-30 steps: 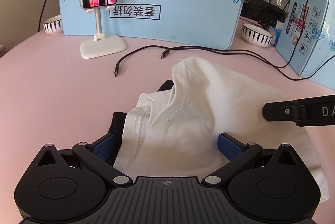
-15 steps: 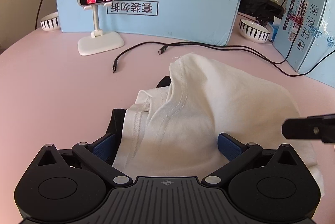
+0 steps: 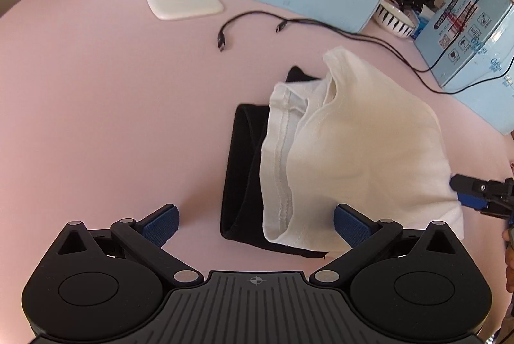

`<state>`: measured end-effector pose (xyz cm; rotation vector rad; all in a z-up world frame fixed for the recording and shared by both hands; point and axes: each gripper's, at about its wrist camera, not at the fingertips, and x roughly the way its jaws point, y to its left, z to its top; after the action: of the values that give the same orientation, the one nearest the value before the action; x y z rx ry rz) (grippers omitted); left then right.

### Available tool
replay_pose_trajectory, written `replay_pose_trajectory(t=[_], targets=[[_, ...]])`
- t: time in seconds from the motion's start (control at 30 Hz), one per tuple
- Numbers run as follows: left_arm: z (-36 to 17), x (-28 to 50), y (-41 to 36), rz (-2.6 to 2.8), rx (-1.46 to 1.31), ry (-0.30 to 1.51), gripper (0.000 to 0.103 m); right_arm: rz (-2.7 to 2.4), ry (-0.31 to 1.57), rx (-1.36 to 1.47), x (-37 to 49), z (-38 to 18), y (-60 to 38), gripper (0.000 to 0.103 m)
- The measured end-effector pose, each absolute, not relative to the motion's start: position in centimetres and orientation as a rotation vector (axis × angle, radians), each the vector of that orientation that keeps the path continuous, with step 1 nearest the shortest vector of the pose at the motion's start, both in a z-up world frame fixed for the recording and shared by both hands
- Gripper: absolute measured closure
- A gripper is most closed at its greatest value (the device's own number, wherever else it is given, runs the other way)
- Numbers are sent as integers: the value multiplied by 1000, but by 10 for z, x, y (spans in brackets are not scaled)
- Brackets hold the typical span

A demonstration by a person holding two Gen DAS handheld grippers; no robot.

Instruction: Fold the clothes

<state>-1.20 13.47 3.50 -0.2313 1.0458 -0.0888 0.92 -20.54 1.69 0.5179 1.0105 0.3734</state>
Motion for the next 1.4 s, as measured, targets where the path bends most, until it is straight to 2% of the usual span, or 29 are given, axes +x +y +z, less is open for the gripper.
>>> replay_pose_trajectory(t=[0.13,0.3,0.43,0.67,0.73,0.8,0.9,0.97,1.03,1.17,1.23,1.37,1.4], targets=[[38,-2,133,-108,-236,1066,0,463,1024,527,20,13,-192,14],[40,16,127,-168,-235,1127,0,472,1026,546,31,13,-189,14],[38,34,115,-182,-215,1174,0,491,1041,588,42,9,-189,6],[36,57,110,-181,-199,1302,1,499,1099,337,56,19,-151,8],[35,53,103,-185,-144,1290,1,495,1091,315,57,20,-150,23],[34,45,98,-181,-107,1250,1,491,1081,317,57,19,-152,31],[34,38,94,-162,-87,1209,3,493,1071,332,56,17,-157,38],[38,37,90,-161,-64,1203,9,494,1067,339,56,17,-158,44],[42,38,89,-180,-62,1198,27,498,1064,357,56,16,-160,54],[45,38,94,-210,-77,1177,39,517,1060,419,56,12,-168,60],[46,34,98,-219,-81,1150,51,535,1057,446,55,10,-169,68],[45,24,93,-195,-57,1092,55,539,1030,430,52,11,-164,72],[46,24,91,-185,-57,1091,60,537,1021,425,51,13,-162,73]])
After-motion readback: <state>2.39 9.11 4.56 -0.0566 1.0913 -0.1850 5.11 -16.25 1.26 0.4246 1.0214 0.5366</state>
